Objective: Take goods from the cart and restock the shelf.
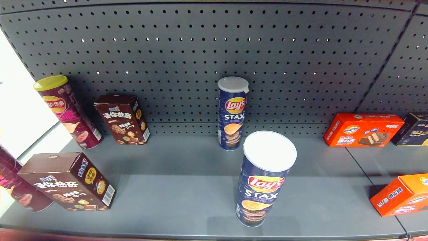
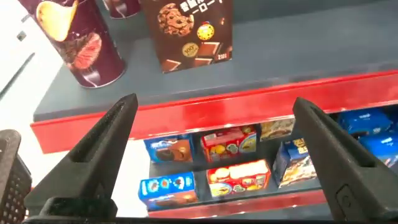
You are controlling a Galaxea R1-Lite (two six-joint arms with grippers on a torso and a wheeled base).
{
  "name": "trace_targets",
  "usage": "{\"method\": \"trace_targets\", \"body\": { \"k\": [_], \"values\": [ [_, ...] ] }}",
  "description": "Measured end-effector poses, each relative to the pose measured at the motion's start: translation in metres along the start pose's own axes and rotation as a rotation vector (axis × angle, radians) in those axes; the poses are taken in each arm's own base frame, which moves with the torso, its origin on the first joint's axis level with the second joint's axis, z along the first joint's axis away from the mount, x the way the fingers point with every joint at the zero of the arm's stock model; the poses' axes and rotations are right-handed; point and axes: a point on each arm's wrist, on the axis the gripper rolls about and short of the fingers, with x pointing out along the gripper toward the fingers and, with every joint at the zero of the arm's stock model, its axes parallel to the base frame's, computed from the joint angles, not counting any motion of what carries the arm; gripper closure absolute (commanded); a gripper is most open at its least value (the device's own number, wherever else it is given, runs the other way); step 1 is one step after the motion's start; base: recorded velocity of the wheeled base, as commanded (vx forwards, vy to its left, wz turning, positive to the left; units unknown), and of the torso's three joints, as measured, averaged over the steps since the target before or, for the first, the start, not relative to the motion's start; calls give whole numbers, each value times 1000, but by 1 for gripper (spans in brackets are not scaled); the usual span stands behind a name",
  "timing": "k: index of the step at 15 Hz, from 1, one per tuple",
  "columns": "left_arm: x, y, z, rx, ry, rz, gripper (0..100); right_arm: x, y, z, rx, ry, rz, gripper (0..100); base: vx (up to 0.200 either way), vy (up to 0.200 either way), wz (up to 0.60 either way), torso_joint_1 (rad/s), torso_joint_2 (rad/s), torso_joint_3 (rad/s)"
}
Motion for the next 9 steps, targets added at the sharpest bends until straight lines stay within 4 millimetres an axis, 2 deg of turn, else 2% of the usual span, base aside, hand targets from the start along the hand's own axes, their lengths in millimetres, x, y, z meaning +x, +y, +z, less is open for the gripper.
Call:
{"method": "trace_targets", "body": {
  "k": [2,9],
  "values": [
    [0,3,0,-22,10,140,0,0,0,0,0,0,-1,0,0,0,0,0,0,0],
    [0,2,0,-61,7,103,0,0,0,0,-3,0,2,0,0,0,0,0,0,0]
  ]
}}
